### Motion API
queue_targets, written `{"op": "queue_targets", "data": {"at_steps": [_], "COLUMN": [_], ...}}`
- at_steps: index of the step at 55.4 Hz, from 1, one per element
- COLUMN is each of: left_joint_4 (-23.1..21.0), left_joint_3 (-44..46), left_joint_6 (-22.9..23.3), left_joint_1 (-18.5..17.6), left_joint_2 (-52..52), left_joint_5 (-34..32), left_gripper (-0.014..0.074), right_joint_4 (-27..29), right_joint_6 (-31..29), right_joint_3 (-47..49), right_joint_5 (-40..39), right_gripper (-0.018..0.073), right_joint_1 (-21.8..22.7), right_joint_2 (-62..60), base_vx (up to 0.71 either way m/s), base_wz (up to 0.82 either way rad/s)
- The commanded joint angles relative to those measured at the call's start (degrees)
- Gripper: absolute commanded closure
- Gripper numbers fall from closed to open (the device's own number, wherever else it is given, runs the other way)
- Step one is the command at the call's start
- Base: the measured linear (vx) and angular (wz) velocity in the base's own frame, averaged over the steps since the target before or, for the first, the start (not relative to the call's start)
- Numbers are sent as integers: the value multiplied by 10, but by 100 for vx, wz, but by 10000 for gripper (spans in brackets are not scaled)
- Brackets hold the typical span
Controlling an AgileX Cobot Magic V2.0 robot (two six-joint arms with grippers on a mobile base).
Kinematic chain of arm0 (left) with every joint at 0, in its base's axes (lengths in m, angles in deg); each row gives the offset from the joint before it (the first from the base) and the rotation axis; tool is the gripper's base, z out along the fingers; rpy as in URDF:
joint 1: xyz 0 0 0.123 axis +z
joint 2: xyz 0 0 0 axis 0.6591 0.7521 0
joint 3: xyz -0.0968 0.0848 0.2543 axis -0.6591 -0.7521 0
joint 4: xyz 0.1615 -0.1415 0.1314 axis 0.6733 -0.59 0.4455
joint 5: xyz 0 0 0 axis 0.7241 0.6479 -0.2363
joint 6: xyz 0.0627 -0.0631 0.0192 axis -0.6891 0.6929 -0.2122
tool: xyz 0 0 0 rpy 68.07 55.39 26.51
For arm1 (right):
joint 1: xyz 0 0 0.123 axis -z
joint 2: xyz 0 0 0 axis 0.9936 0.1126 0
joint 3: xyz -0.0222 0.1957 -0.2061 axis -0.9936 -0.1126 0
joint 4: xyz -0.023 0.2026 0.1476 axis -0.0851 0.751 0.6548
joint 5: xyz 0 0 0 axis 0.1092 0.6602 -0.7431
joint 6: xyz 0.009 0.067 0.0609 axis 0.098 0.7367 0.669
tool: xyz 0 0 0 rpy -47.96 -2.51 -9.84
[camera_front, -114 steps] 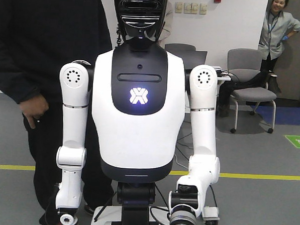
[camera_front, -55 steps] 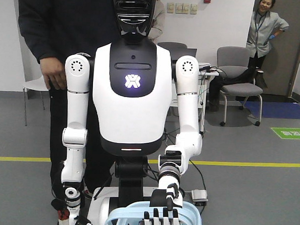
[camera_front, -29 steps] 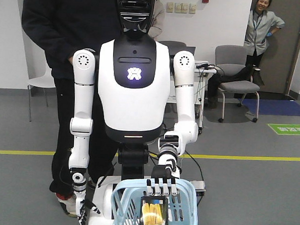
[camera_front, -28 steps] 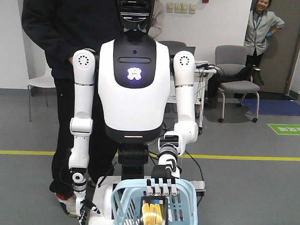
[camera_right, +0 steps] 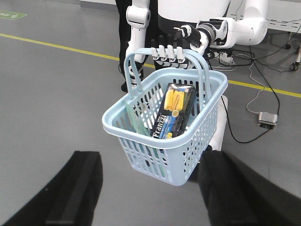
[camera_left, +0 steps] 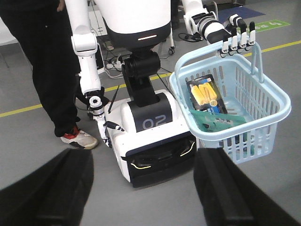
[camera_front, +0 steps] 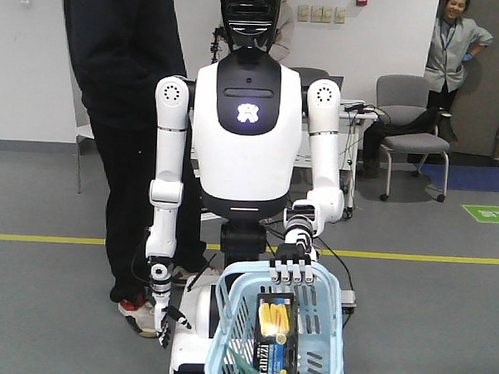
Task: Pick snacks and fruit into basket
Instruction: 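Drive away from the other robot and its basket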
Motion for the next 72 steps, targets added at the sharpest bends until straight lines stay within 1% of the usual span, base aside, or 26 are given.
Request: {"op": "queue_targets", "data": {"at_steps": [1,45,72], "left_joint_4": [-4,-4,-4], "left_joint_3": [15,15,15], "left_joint_6": [4,4,4], "left_joint_1": [1,1,1], "left_joint_2": [-2,-2,-2], "left_joint_5": [-42,-42,-42], "left_gripper": [62,62,62], "right_joint_4": [5,5,5], "right_joint_6": [-1,-1,-1], "right_joint_3": [17,17,17], "right_joint_5": [-30,-30,-30], "right_gripper": [62,62,62], "right_joint_1": [-1,-1,-1], "right_joint_2": [3,3,3], "base_vx": [-18,-13,-6], "base_wz": [10,12,33]}}
